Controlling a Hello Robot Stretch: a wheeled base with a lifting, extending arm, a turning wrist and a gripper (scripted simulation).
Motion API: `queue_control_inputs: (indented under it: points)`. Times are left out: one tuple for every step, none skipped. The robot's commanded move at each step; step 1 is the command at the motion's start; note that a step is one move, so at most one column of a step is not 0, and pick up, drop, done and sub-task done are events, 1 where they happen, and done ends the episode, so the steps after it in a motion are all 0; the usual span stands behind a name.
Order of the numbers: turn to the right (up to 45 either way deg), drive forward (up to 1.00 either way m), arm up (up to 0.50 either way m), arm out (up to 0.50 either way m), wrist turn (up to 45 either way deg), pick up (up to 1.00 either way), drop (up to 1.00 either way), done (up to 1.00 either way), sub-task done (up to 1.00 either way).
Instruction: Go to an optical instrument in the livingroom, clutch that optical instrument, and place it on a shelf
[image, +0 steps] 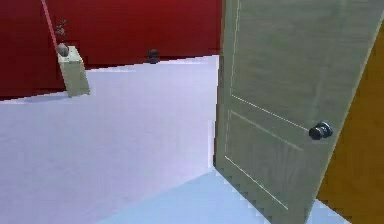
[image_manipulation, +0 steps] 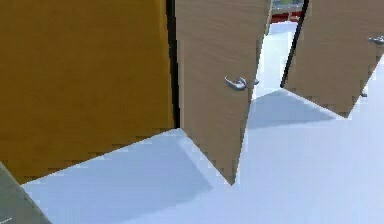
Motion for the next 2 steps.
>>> queue_control_inputs:
  points:
    - [30.0,0.00,0.00,0.00,0.0,0.00,0.00,0.00,0.00]
    - [3.0,0.00,0.00,0.00,0.0,0.00,0.00,0.00,0.00]
